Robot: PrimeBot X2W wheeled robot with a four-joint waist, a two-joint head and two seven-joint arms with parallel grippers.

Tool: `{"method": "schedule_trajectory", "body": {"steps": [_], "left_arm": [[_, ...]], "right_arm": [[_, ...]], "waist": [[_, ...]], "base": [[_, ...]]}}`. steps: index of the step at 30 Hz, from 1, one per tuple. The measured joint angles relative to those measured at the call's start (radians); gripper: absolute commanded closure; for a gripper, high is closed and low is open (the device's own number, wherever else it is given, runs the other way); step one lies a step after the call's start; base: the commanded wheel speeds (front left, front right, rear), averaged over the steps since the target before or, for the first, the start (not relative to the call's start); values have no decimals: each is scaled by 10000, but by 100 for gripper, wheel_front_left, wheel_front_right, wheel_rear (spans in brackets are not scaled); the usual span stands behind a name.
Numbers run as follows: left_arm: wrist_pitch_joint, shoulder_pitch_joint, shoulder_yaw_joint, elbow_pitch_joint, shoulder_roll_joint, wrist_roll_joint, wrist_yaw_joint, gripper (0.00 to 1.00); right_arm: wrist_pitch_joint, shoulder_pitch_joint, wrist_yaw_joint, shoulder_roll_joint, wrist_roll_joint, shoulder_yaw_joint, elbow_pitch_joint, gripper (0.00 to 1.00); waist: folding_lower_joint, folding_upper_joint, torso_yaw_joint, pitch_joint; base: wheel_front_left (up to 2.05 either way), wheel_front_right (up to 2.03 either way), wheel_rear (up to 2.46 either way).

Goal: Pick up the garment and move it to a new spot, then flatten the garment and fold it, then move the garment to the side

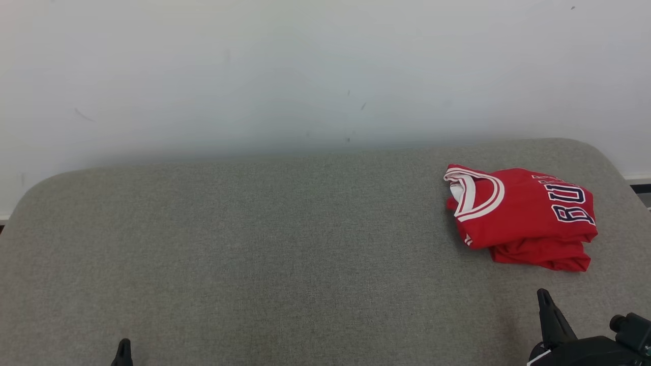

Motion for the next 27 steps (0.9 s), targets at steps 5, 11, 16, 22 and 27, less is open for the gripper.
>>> {"method": "schedule_trajectory", "body": {"steps": [5,11,16,22,27], "left_arm": [[151,-9,151,33,-81,-476,-79,100],[378,-230,282,75,-199,-1260,-205,100],[552,-337,464,127,-242,-1879,-364,100],[767,-485,596,167,-343,-2614,-464,100],[941,-613,777,219,-449,-3225,-633,100]], "right_arm": [[138,-170,123,82,479,-134,61,100],[355,-212,236,222,1170,-291,132,100],[533,-383,393,326,1753,-447,167,100],[775,-474,514,462,2439,-610,257,100],[959,-594,662,575,3020,-763,341,100]], "waist": [[0,0,10,42],[0,0,24,105],[0,0,36,157],[0,0,49,220],[0,0,61,272]], "base": [[0,0,0],[0,0,0],[0,0,0],[0,0,0],[0,0,0]]}}
